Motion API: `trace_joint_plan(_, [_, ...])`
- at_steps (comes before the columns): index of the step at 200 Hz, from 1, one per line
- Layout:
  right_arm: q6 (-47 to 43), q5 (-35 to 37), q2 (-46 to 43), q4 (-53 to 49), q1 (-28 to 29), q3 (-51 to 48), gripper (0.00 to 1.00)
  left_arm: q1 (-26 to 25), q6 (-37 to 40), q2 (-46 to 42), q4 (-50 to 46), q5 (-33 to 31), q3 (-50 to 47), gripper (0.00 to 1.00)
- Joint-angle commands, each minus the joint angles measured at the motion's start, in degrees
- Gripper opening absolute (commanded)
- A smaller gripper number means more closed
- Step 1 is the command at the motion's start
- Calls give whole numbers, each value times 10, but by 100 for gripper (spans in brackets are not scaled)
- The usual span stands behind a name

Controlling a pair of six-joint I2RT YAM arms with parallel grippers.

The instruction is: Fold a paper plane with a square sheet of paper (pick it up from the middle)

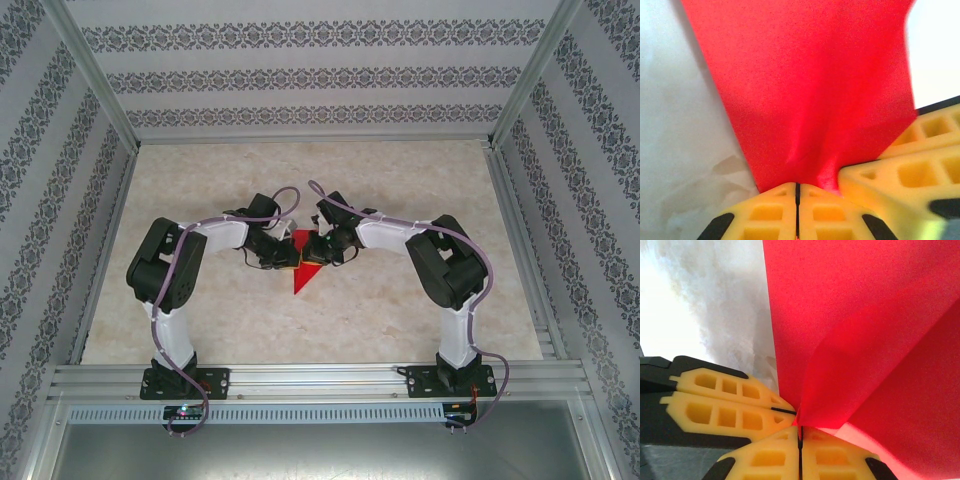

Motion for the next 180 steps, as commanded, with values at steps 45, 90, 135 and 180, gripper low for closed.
trace_joint_plan(45, [-4, -11, 13, 0, 7, 12, 8, 16, -14, -40, 13, 14, -1, 9])
trace_joint_plan(90, [-5, -11, 15, 0, 8, 15, 8, 17, -8, -35, 3, -12, -10, 8])
trace_joint_plan(135, [-7, -12, 21, -4, 9, 21, 10, 17, -17, -70, 11, -10, -27, 12])
trace_joint_plan(180, [-7, -12, 18, -3, 10, 21, 10, 17, -53, -117, 56, 18, -81, 20])
